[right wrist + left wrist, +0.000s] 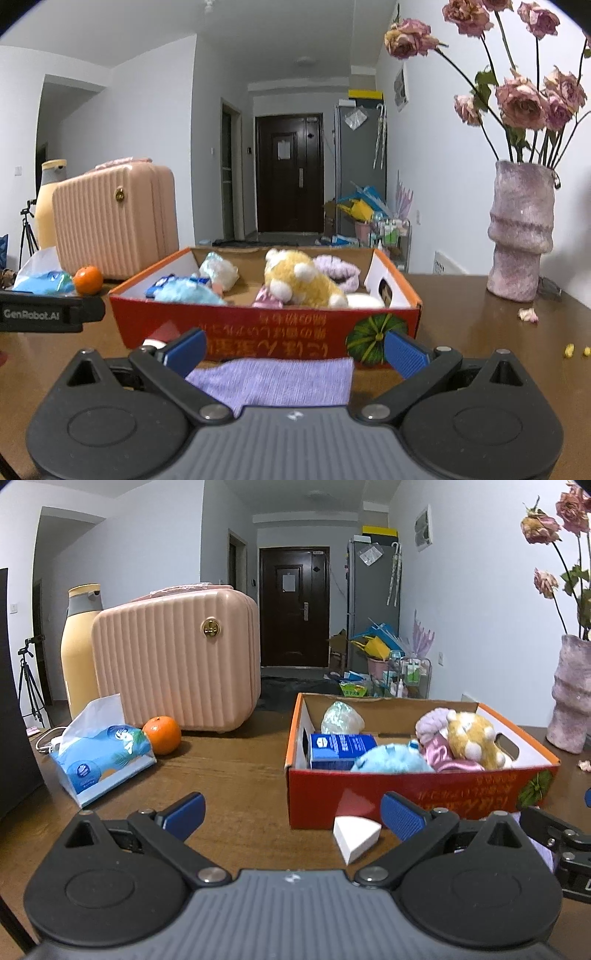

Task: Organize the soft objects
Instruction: 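Grasp the purple mesh pouch with the right tool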

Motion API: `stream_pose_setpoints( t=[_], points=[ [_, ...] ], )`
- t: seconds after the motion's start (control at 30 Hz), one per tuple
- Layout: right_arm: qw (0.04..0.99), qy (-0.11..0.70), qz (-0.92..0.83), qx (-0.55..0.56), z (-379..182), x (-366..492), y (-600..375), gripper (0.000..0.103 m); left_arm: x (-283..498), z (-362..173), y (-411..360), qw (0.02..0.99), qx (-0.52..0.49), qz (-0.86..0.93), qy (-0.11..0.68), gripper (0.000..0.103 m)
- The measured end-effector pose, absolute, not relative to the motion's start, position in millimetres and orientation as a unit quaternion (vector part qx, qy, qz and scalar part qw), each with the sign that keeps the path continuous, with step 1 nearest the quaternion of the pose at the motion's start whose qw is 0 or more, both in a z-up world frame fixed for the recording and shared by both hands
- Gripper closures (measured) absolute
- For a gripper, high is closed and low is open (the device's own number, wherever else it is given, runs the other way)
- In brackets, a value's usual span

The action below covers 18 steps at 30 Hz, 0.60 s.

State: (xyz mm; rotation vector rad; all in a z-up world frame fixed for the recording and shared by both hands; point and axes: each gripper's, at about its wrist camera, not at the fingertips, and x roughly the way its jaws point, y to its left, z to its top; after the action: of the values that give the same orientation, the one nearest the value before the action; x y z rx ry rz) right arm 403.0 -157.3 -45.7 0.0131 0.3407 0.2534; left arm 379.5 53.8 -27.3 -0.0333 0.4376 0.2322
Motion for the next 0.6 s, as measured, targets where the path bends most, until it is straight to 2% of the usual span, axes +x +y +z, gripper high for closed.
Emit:
stream_pose_setpoints(
  t=[0.6],
  points=[
    [0.964, 0.242, 0.114, 0.005, -62.3, 414.0, -124.0, 0.000, 348.2, -29.6, 89.7, 0.972, -0.011, 0.092, 0.217, 0.000]
  ],
)
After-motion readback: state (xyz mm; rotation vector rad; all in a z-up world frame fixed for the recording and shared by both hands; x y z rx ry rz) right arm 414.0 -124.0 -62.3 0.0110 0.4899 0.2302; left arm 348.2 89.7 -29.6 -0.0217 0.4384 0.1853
